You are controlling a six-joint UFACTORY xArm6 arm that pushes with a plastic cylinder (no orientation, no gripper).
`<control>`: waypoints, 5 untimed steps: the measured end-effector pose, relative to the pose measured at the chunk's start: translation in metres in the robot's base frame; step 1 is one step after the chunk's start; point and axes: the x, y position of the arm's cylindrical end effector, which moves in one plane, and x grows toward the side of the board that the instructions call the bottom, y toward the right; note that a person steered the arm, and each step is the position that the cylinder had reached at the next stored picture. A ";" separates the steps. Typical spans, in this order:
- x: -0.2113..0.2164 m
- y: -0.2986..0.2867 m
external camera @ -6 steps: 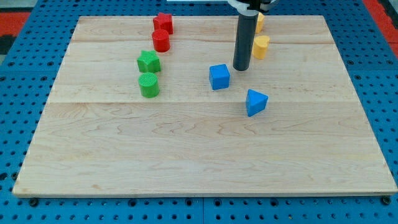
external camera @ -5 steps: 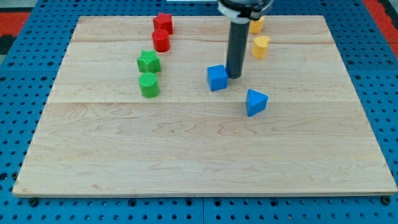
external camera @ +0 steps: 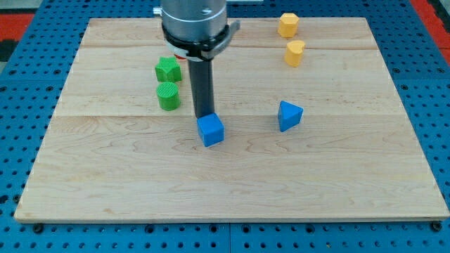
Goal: Push the blue cube below the green circle
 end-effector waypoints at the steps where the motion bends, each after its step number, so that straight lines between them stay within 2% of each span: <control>1: -0.005 0.034; 2: 0.030 0.068; 4: 0.018 -0.046; 5: 0.010 0.015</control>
